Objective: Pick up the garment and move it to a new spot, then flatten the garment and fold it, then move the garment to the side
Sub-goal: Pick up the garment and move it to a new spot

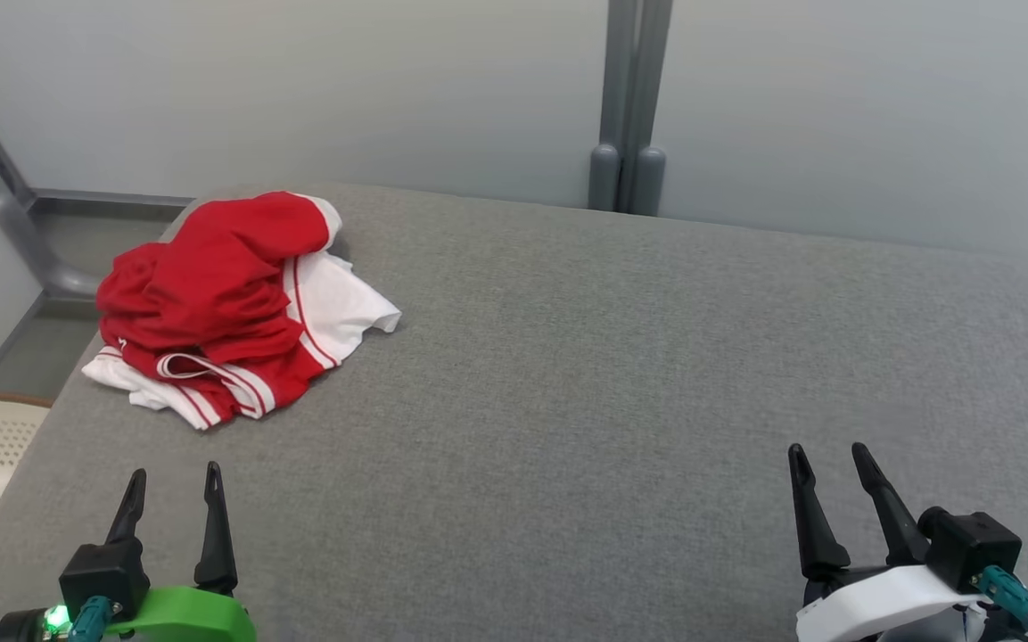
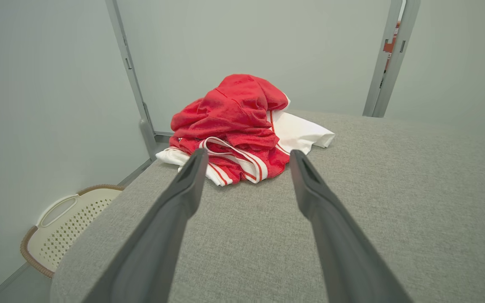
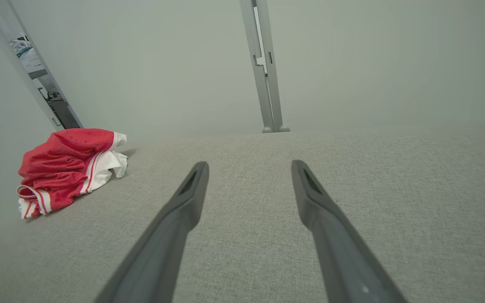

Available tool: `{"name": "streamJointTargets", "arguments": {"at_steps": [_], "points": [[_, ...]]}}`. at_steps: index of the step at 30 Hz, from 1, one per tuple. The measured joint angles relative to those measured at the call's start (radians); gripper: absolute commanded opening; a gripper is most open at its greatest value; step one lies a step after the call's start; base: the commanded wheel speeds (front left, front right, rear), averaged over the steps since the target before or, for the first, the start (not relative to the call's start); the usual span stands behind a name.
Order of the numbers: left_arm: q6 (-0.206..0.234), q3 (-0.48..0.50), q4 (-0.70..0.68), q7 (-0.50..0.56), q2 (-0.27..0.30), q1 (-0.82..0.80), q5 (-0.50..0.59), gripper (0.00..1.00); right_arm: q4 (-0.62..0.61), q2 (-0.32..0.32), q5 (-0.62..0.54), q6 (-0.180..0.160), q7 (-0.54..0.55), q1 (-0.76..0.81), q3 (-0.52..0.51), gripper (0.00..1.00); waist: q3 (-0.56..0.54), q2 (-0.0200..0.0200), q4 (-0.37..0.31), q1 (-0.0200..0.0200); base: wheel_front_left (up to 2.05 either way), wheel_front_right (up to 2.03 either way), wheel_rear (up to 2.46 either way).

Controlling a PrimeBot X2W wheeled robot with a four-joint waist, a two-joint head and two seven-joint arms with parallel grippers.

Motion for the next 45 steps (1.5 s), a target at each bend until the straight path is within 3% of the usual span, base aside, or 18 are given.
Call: {"name": "streamJointTargets", "arguments": {"at_steps": [23,36,45], "points": [[0.026,0.007,-0.012,0.000,0.024,0.011,-0.016,1.00,0.038,0.001,0.018,0.000,0.000,-0.010,0.053,1.00,0.004,0.0000,0.253,0.0000,0.00,0.00,0.00],[0.043,0.012,-0.037,0.000,0.024,0.022,-0.020,1.00,0.053,0.001,0.018,0.000,0.000,-0.033,0.070,1.00,0.017,0.0000,0.264,0.0001,0.00,0.00,0.00],[0.031,0.011,-0.019,0.002,0.031,-0.035,-0.047,1.00,0.046,-0.003,0.007,0.000,0.000,-0.034,0.057,1.00,0.024,0.0000,0.235,0.0000,0.00,0.00,0.00]]}}
